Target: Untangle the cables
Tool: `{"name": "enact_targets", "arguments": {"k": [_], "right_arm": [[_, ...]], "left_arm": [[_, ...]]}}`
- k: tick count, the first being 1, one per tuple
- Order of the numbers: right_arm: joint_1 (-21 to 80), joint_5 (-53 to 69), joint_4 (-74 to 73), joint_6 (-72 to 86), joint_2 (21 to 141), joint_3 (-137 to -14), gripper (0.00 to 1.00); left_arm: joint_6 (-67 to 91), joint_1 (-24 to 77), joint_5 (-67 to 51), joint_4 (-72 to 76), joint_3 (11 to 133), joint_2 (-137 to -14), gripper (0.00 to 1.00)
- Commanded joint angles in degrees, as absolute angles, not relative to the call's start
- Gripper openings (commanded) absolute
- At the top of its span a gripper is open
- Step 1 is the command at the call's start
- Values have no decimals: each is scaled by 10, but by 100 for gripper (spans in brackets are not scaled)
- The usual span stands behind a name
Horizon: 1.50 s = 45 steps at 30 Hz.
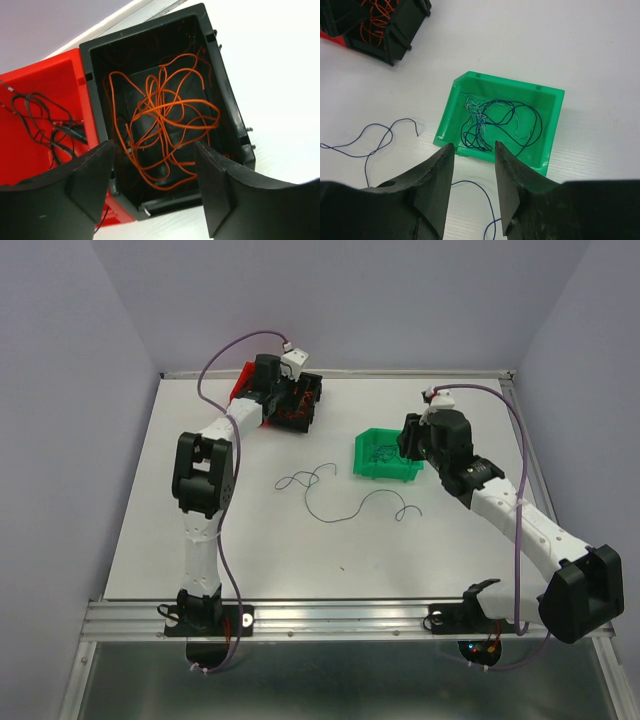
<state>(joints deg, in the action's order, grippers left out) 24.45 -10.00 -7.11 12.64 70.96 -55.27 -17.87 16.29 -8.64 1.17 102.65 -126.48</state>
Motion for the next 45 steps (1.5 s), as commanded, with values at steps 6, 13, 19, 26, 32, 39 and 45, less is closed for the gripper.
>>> {"name": "enact_targets", "arguments": {"k": [6,13,19,26,32,39,45], "right_arm": [[248,10,-36,107,706,-532,47],[316,148,-37,64,739,-516,81],[426,64,-36,68,852,-578,100],[461,-83,-15,187,1005,-679,100],[474,-128,53,224,1070,-707,100],[498,-182,48,195,1135,-769,100],[499,-219,2,201,1180,-823,100]], "left_arm": [[-199,163,-73,-29,973,-1102,81],[-206,190,-141,-4,786,-929,82],[-188,189,-143,73,659,-802,93],[-176,188,-57,201,518,-681,99],[-176,185,-29,250,474,-663,99],[-181,185,-23,250,480,-691,99],[-181,184,-25,254,475,-683,99]]}}
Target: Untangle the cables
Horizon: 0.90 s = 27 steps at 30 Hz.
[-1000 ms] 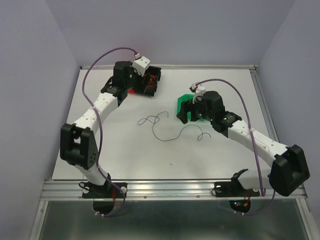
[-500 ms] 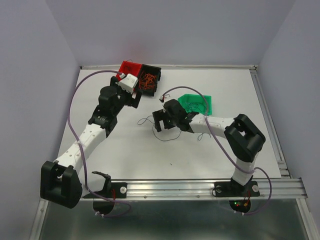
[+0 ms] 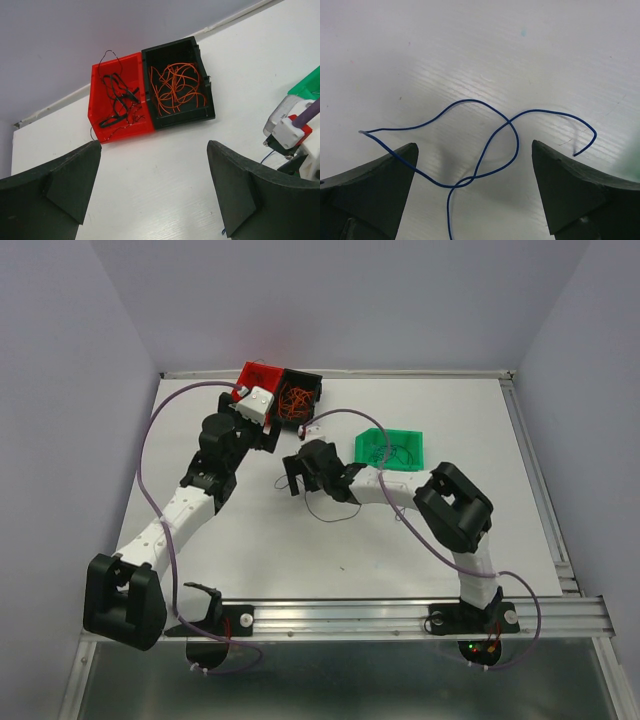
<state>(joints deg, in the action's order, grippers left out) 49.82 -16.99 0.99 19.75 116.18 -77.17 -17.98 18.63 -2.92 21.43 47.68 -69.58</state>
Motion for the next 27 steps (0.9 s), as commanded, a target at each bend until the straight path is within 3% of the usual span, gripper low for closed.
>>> {"name": "enact_targets", "arguments": {"k": [1,4,7,8,13,27], "right_arm": [[499,-224,-24,200,1186,-830,100],[499,-244,-29,195,1200,-839,97],[499,-257,-33,192,1206,-845,81],[498,-258,-35,192,1206,-845,55],[498,-236,-67,203,1171,-831,1],[498,-245,37,215,958,-654,1]], "left_arm": [[-181,184,-25,254,473,-680,99],[-181,184,-25,255,473,-683,99],[-182,184,-26,256,475,-686,99],[-182,184,-25,255,474,-687,99],[-182,184,-40,256,471,-688,99],[-221,183,-243,287,414,-642,99]]}}
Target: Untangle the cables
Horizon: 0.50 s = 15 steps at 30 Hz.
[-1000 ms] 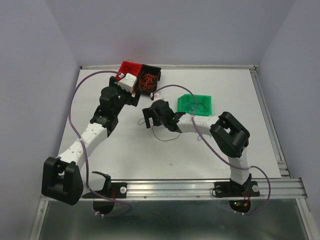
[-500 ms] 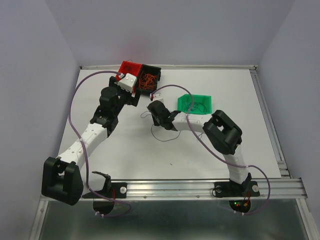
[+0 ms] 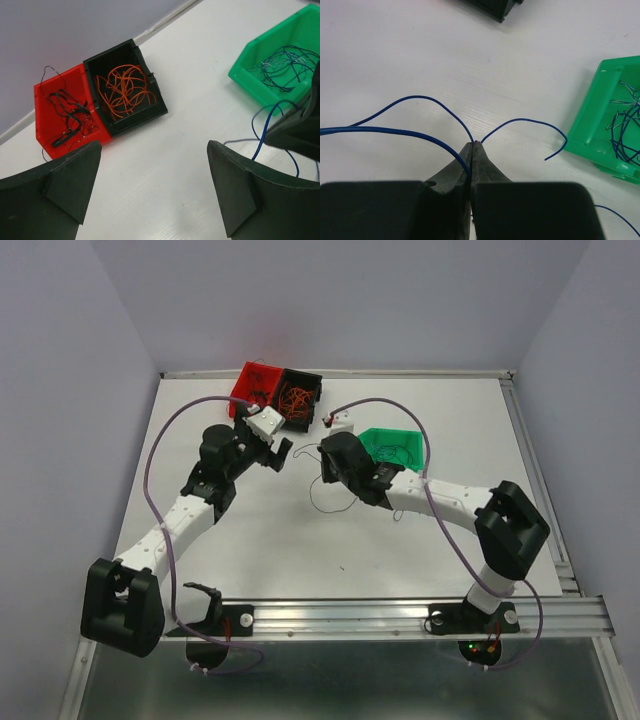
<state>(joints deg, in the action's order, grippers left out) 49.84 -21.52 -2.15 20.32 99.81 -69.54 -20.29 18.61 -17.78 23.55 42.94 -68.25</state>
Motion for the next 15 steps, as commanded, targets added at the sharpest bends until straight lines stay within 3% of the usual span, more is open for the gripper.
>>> {"name": "enact_targets", "arguments": {"k": [1,8,15], "right_arm": [[499,-251,52,215,936,-646,1],[499,-283,144,227,861,-583,1],[499,-303,206,230,806,-546,1]], "left_arm": [[-221,183,-243,295,400,-629,99],[-216,183,-286,380,317,-541,99],[-236,191,-461,411,283,-554,99]]}}
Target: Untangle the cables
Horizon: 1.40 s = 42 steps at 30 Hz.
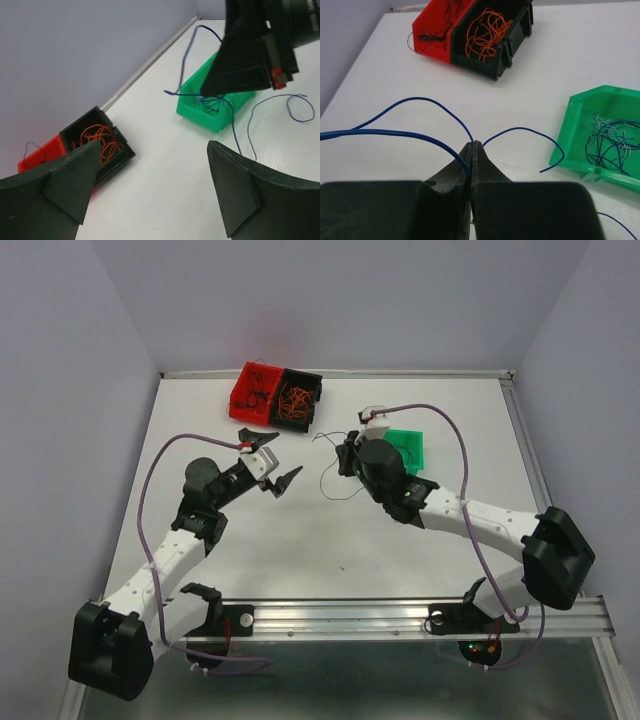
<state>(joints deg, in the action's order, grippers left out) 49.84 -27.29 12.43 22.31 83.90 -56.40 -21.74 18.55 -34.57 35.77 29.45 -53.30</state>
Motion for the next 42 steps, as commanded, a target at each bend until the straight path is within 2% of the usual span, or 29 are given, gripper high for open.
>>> {"name": "enact_targets", "arguments": {"k": [1,11,13,14,18,19,21,27,31,32,35,42], "right_arm": [[499,-308,211,229,797,-543,1],[498,-278,255,226,765,-545,1],[499,-264,256,228,760,-544,1],[498,-260,255,228,756,-541,1],[499,-251,254,229,737,-526,1],[498,-252,238,225,728,-525,1],[499,-276,196,222,716,-524,0],[499,-311,71,210,684,-499,1],[498,-235,-16,185,692,-474,1],[498,-221,-24,179,699,-463,1],[498,-202,-35,175,712,-453,1],[498,-154,-28,145,751,-441,29]], "left_arm": [[-237,207,-459,412,285,-568,99],[-227,299,-387,449,322,-706,99],[-217,309,-335,461,335,-728,99],[-205,314,-321,467,351,-755,96],[-202,314,-285,437,409,-825,70],[-210,314,-274,412,417,-840,46],[-221,312,-256,399,425,-842,24],[-247,312,-253,396,403,-814,17],[-265,313,-285,363,402,-802,8],[-277,313,-292,339,409,-802,1],[-300,313,-305,302,418,-797,0],[-315,314,-319,276,407,-767,0]]}}
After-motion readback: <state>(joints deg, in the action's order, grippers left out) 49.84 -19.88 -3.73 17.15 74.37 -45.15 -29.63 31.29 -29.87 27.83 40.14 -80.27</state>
